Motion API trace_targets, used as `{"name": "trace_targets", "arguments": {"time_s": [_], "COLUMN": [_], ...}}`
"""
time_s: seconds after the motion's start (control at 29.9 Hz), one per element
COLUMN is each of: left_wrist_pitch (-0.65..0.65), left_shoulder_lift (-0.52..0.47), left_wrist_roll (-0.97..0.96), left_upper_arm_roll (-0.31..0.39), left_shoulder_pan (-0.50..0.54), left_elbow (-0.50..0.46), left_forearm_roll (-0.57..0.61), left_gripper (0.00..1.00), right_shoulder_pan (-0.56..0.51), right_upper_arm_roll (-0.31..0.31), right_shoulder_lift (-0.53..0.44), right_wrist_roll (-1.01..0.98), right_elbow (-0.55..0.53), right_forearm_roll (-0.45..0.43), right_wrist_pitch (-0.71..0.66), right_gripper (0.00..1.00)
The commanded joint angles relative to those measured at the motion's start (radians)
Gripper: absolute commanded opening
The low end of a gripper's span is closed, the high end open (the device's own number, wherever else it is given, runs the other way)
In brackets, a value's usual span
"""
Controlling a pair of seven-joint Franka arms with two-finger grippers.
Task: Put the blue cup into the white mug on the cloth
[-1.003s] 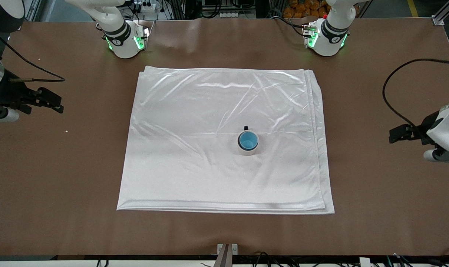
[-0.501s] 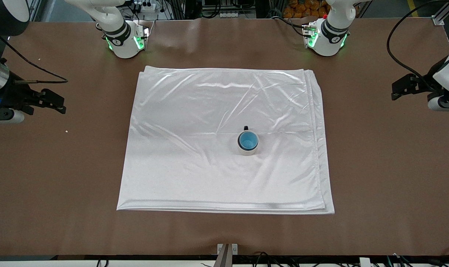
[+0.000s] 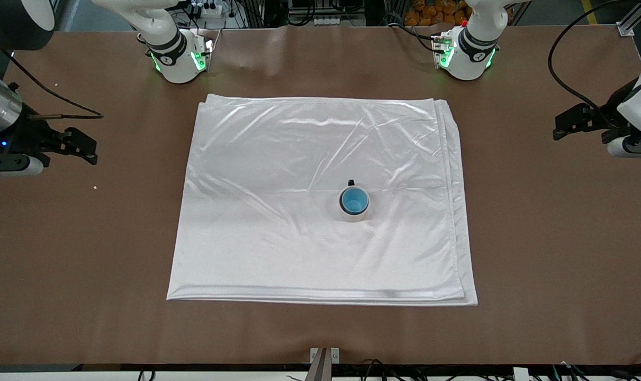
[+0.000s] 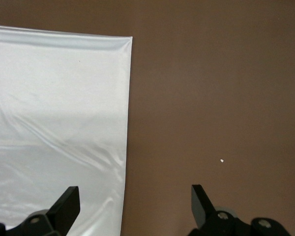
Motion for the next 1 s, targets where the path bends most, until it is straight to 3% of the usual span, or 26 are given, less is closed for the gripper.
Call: {"name": "trace_targets", "arguments": {"time_s": [0.0, 0.17, 0.37, 0.97], "left_wrist_pitch": [0.008, 0.008, 0.008, 0.008], "left_shoulder_lift": [-0.026, -0.026, -0.026, -0.026], "left_wrist_roll": [-0.011, -0.016, -0.016, -0.017], "left_upper_arm_roll": [0.084, 0.143, 0.144, 0.143], "left_shoulder_pan": [-0.081, -0.135, -0.136, -0.136], "left_elbow": [-0.018, -0.018, -0.017, -0.017], "left_forearm_roll": [-0.014, -0.006, -0.003, 0.000], "left_gripper": [1.00, 1.00, 1.00, 1.00], "right_shoulder_pan": [-0.002, -0.002, -0.004, -0.004], "right_upper_arm_roll": [-0.002, -0.002, -0.005, -0.006], "right_shoulder_lift": [-0.010, -0.010, -0.010, -0.010], "right_wrist_roll": [-0.015, -0.022, -0.034, -0.036], "right_elbow": [0.005, 0.007, 0.007, 0.005], "right_forearm_roll": [0.016, 0.016, 0.062, 0.062], "right_wrist_pitch": [-0.002, 0.000, 0.004, 0.001], "right_gripper": [1.00, 1.00, 1.00, 1.00]}}
